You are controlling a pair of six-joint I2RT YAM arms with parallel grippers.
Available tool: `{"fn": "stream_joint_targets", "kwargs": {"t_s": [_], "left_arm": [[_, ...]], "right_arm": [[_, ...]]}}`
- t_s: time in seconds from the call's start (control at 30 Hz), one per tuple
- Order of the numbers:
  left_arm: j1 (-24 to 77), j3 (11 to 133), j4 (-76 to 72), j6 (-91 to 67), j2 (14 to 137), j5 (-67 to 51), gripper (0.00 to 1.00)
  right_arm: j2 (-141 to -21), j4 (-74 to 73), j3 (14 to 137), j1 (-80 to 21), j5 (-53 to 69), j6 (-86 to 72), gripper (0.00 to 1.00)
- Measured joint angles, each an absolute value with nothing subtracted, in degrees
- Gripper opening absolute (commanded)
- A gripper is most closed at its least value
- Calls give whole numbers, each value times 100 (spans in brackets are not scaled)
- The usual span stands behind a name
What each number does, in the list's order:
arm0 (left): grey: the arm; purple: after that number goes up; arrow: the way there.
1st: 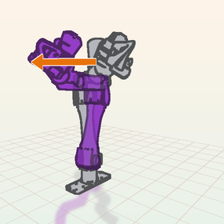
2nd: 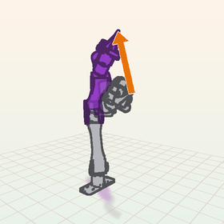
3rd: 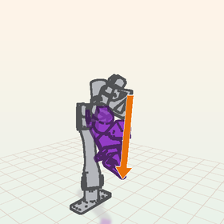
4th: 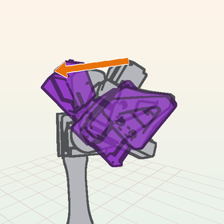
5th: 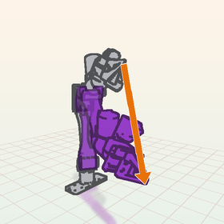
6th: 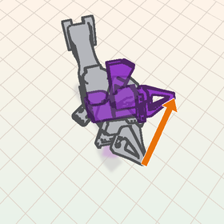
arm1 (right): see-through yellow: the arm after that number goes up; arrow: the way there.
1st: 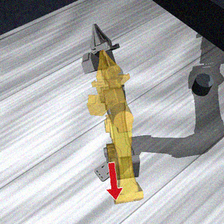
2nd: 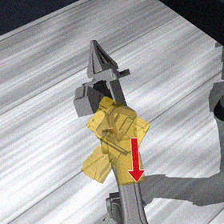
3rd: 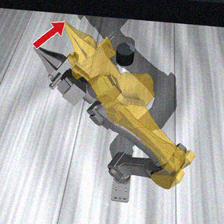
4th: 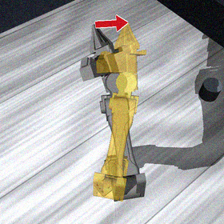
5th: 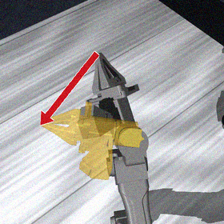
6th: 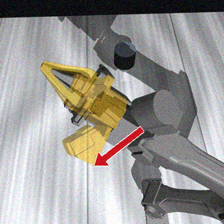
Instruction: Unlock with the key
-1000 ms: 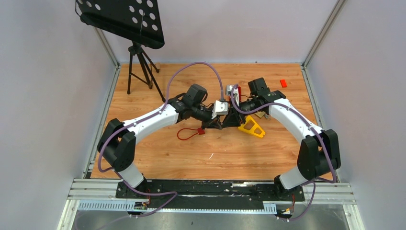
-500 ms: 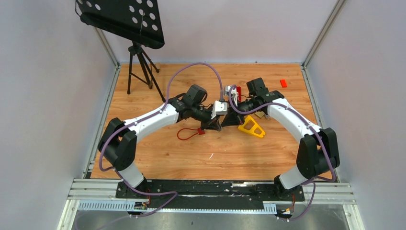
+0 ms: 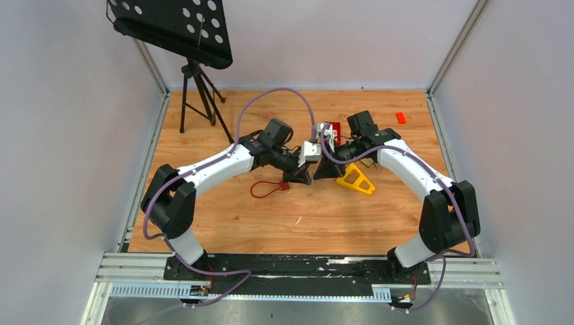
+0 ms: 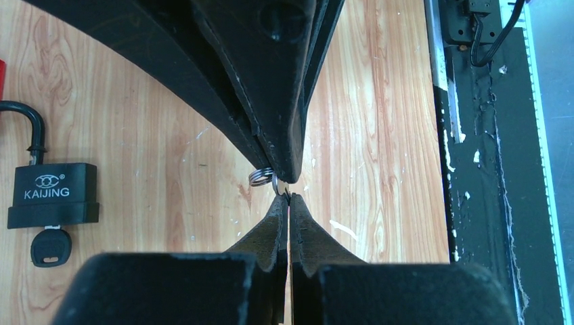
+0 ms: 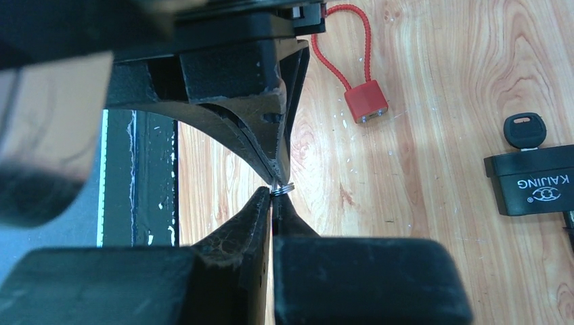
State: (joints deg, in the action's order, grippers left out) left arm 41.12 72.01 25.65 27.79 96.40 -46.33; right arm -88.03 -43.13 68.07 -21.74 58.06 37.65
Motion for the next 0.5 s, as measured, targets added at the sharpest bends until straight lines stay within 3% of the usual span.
{"fn": "stream_joint_targets", "kwargs": {"t_s": [0.5], "left_arm": [[3795, 7203, 2453, 2486, 9642, -5011, 0]], "right_arm": [[-8755, -4211, 6785, -2167, 5843, 3896, 0]]}}
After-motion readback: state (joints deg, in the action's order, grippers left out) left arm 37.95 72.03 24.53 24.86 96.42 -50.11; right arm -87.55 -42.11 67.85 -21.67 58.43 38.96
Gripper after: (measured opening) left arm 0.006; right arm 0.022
